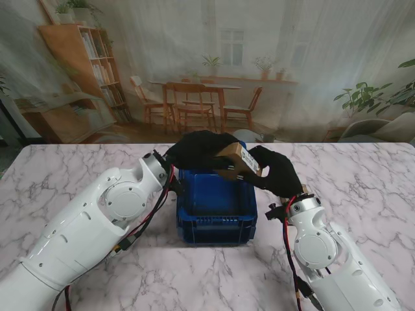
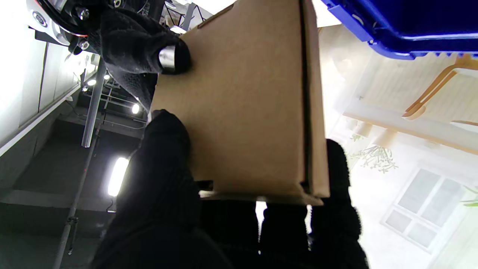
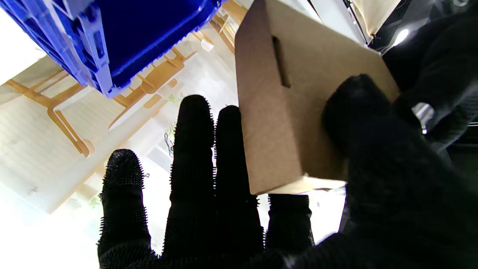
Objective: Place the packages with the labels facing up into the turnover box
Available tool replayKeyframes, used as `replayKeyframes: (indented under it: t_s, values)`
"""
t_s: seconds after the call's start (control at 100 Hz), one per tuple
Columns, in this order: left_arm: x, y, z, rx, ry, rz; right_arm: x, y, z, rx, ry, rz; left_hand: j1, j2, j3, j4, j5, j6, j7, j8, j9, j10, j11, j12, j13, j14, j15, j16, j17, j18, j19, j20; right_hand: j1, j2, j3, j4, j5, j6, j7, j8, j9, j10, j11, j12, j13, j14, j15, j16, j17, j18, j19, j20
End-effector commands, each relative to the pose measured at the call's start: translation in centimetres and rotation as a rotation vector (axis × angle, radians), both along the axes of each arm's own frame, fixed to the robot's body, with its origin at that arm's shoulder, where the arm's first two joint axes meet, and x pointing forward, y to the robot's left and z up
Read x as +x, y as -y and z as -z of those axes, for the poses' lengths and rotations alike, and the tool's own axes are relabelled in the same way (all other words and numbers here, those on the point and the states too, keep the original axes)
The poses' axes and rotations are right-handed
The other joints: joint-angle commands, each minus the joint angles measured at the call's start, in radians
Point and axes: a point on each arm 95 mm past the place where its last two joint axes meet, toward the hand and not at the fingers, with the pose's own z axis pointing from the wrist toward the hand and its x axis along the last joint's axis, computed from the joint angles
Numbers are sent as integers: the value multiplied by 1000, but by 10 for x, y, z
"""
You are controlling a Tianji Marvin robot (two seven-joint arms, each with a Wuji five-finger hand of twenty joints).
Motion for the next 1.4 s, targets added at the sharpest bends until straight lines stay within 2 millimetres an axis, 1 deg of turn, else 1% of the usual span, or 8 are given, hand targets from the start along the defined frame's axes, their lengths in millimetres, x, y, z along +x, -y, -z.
replayKeyframes:
  t_s: [0.0,0.08,0.28,0.56,0.61,0.77,1.1,1.39]
  values:
    - [-1,1,5,36,-26,4,0,-7,-6,1,48,-3,-2,99,52,37,6,-93,-48,-24,-117,6,52,-191,-62,-8,-59,-40,-44,-22,-41,7,95,132,89,-5,121,-162,130,29,116,-40,150,47,47,-35,55,17,11,-31,51,0]
    - [1,-2,3,55,-8,-15,0,-3,-5,-23,90,28,-108,179,31,26,-33,-63,-173,-18,-186,26,7,-234,-101,4,-98,-68,-60,-24,-63,5,99,130,96,-5,117,-155,136,34,124,-38,159,48,55,-33,63,19,17,-36,74,0]
    - [5,-10,-4,86,-36,-45,-1,4,-4,-63,155,87,-194,271,6,15,-35,-21,-291,-80,-223,65,-56,-280,-150,31,-161,-138,-93,4,-126,-16,117,137,100,-4,103,-144,158,46,128,-26,187,49,62,-26,82,21,12,-35,105,-12]
    - [9,-19,-6,69,-100,-73,0,9,-3,-92,198,113,-288,295,0,5,-70,32,-393,-136,-243,105,-132,-348,-163,61,-183,-189,-98,15,-158,-32,129,133,113,-1,96,-120,177,60,142,-16,224,56,82,-23,115,28,12,-28,119,-26]
    - [10,-20,-6,62,-112,-79,0,9,-3,-89,201,116,-312,300,0,3,-97,49,-424,-154,-260,117,-152,-368,-157,44,-186,-197,-95,15,-158,-33,130,133,115,-1,95,-114,178,60,143,-14,228,57,83,-21,118,28,11,-27,120,-29]
    - [13,-26,-7,22,-216,-107,1,11,-3,-111,238,133,-373,338,-6,-5,-146,99,-483,-199,-342,183,-224,-443,-203,94,-219,-234,-111,25,-203,-57,131,137,117,-2,90,-109,182,62,138,-8,234,58,79,-19,121,28,6,-23,120,-35]
    - [18,-33,-19,108,-323,-118,7,20,-3,-191,311,163,-476,438,-20,-23,-168,205,-516,-250,-355,262,-258,-501,-265,170,-266,-333,-116,16,-290,-117,142,139,117,-1,81,-112,193,66,128,-6,232,48,66,-15,116,22,-1,-14,117,-47]
    - [27,-30,-34,144,-496,-119,15,22,-4,-281,402,176,-685,436,-21,-31,-247,263,-547,-287,-464,302,-281,-542,-333,220,-285,-405,-134,24,-335,-141,147,144,118,0,76,-108,203,63,124,-3,239,39,62,-11,117,18,-3,-10,116,-56]
